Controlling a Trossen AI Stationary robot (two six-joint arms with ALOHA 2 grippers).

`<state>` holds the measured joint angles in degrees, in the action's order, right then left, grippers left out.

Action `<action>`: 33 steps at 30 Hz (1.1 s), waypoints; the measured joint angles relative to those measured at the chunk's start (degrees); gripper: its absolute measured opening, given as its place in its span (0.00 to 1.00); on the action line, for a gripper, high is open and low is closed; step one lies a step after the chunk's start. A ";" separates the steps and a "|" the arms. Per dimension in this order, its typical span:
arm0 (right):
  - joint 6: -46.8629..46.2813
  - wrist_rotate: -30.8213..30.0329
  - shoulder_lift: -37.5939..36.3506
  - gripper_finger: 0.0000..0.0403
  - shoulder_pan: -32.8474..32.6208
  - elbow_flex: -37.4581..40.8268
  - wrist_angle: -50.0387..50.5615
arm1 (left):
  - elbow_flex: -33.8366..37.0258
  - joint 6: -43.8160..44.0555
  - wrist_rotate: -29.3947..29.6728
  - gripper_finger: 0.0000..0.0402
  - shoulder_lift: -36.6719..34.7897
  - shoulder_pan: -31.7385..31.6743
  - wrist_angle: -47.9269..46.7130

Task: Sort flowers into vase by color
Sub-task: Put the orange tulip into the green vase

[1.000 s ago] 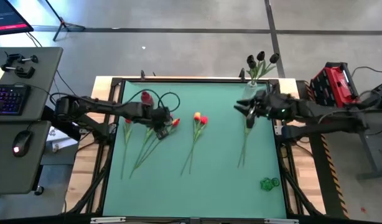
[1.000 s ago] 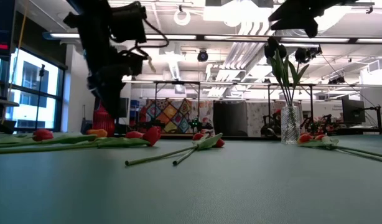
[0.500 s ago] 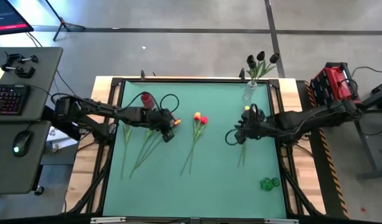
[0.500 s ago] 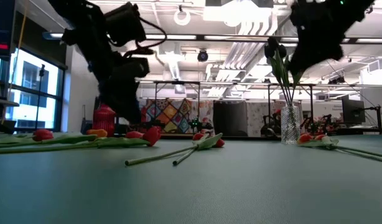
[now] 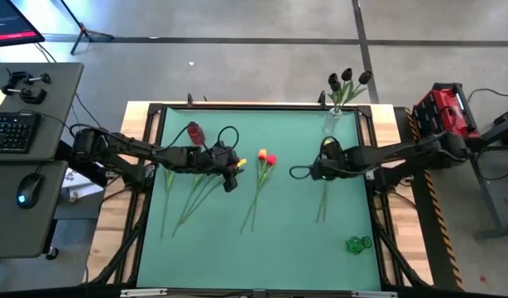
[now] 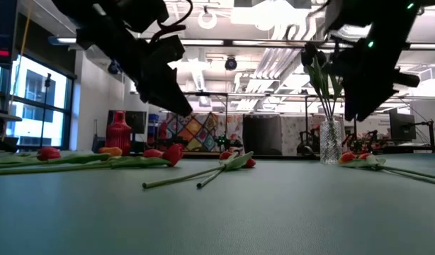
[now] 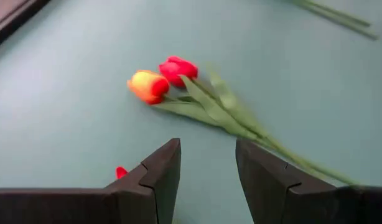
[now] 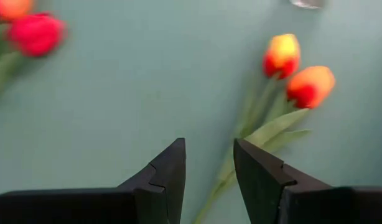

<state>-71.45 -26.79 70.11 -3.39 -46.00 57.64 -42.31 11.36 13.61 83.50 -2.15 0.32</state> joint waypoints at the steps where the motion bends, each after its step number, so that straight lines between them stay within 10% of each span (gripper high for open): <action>1: 0.17 0.02 0.89 0.30 1.45 0.00 0.87 | 0.37 -0.17 0.47 0.36 0.00 0.08 0.23; 33: 9.70 5.23 21.58 0.22 22.94 0.00 -8.21 | 7.07 -6.25 0.54 0.36 0.00 -0.07 2.64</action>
<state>-61.75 -21.55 91.70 19.55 -46.00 49.43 -35.24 5.11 14.15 83.50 -2.22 2.96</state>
